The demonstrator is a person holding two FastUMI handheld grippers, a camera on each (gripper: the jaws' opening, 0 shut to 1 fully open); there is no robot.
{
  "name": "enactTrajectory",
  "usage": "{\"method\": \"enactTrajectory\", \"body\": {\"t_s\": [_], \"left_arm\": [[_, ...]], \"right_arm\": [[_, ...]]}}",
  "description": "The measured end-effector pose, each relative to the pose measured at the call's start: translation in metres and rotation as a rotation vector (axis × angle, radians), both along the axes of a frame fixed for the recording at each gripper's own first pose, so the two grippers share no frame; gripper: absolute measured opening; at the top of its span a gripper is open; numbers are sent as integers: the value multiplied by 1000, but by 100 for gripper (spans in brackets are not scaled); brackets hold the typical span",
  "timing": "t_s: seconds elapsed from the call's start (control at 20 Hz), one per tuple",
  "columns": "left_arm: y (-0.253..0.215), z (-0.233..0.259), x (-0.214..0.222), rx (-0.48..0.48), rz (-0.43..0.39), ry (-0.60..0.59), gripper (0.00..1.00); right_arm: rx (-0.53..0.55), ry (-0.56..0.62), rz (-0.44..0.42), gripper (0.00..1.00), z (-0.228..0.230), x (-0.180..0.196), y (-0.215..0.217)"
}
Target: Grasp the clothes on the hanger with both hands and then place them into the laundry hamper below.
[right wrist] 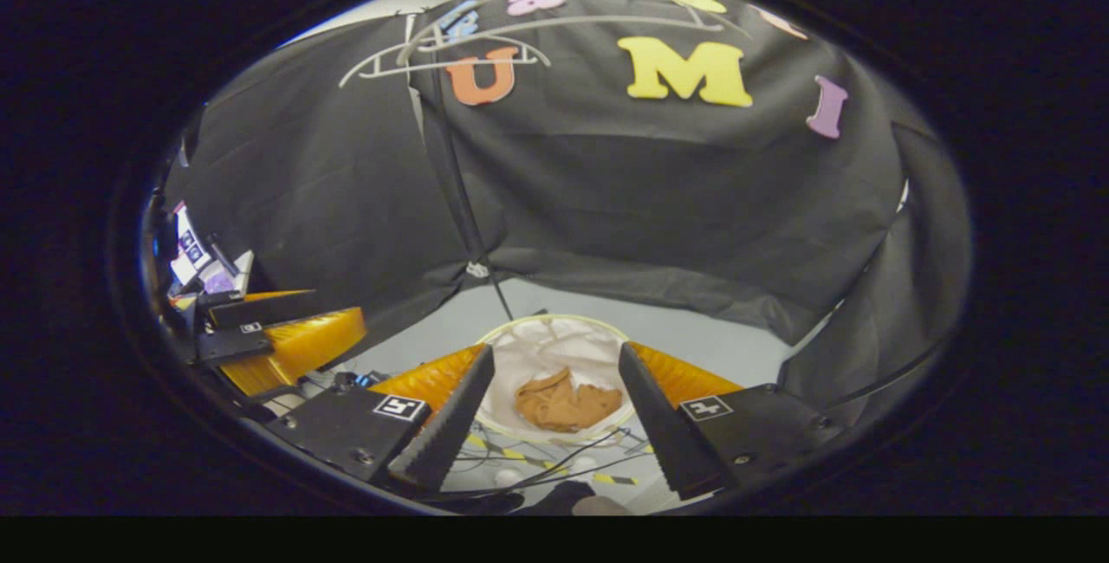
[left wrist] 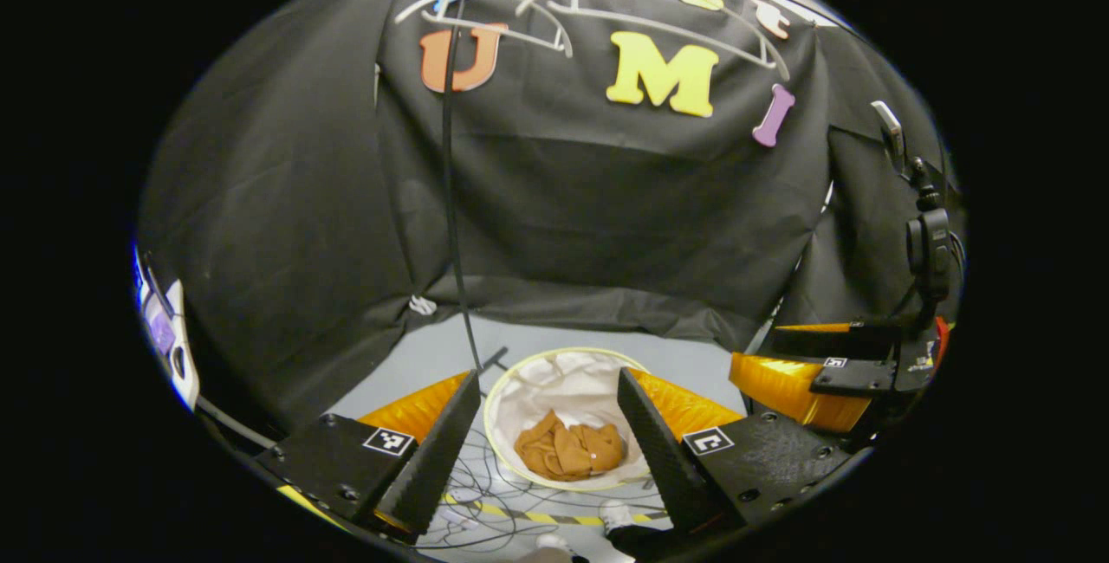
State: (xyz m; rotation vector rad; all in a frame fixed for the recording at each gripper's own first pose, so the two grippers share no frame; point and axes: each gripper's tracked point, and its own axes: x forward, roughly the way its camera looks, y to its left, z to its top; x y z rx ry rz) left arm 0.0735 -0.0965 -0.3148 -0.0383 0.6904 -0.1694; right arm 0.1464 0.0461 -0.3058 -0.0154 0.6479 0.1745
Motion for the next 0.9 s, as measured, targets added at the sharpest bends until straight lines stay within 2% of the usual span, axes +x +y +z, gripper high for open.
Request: {"method": "enactTrajectory", "body": {"t_s": [0.05,0.1,0.3,0.35,0.45,0.5,0.55,0.6,0.7,0.9], "left_arm": [[14,12,-4,-2,8,-31,100],[25,25,-5,-2,14,-63,97],[62,93,-7,3,62,-211,97],[73,112,-8,8,76,-247,91],[93,148,-13,39,103,-316,91],[102,167,-16,59,120,-353,96],[112,186,-17,71,136,-391,98],[120,203,-19,76,147,-430,99],[135,230,-27,77,172,-498,100],[148,264,-41,93,196,-552,100]], "right_arm": [[0,-36,2,92,19,-1,5],[-1,-75,2,92,37,-3,8],[-20,-242,3,92,115,-17,24],[-21,-279,2,93,134,-20,29],[3,-336,-1,100,169,-35,35],[22,-366,-5,98,185,-44,37],[31,-394,0,98,201,-49,41],[29,-422,2,94,213,-52,44],[31,-493,0,96,241,-63,44],[60,-578,-23,100,278,-75,45]]}}
